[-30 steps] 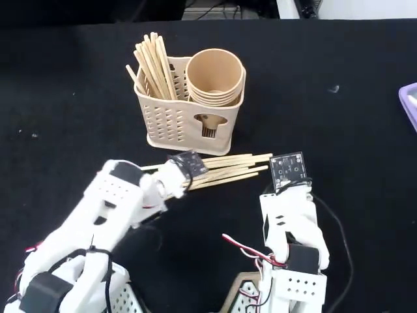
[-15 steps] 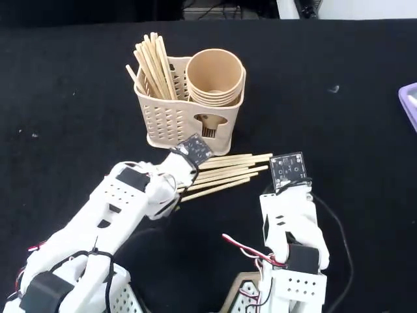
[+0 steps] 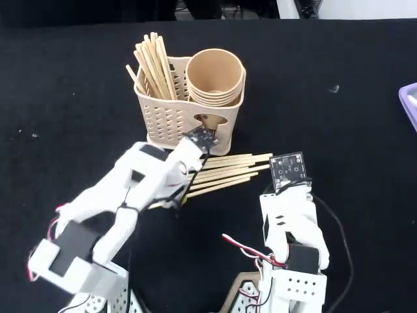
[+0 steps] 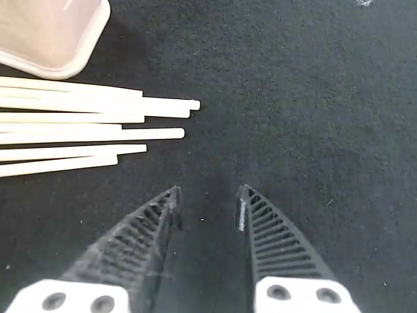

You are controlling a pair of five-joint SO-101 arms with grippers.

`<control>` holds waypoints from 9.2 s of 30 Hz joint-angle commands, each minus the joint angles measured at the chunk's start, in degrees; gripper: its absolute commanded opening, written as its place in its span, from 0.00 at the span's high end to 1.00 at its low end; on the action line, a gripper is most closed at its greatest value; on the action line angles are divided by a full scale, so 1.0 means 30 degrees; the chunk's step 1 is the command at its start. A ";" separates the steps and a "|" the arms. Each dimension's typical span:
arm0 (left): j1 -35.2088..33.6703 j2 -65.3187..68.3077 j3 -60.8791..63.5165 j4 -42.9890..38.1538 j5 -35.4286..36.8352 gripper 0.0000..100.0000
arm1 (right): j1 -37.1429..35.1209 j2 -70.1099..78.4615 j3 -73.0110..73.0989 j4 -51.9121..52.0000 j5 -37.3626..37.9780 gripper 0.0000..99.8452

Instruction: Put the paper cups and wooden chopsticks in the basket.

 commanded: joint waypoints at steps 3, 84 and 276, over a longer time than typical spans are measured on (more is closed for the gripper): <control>0.0161 0.2549 -0.2330 0.0557 -0.0322 0.81 | 0.0293 -0.0425 -0.0044 0.0059 0.0205 0.86; 0.2857 -0.2344 0.2095 0.1055 -0.0615 0.97 | 0.0293 -0.0425 -0.0044 0.0000 0.0147 0.86; -0.1392 -0.0381 0.1656 -0.2520 -0.6652 0.91 | 0.4337 -0.0278 -0.0073 -0.2755 -0.5773 0.86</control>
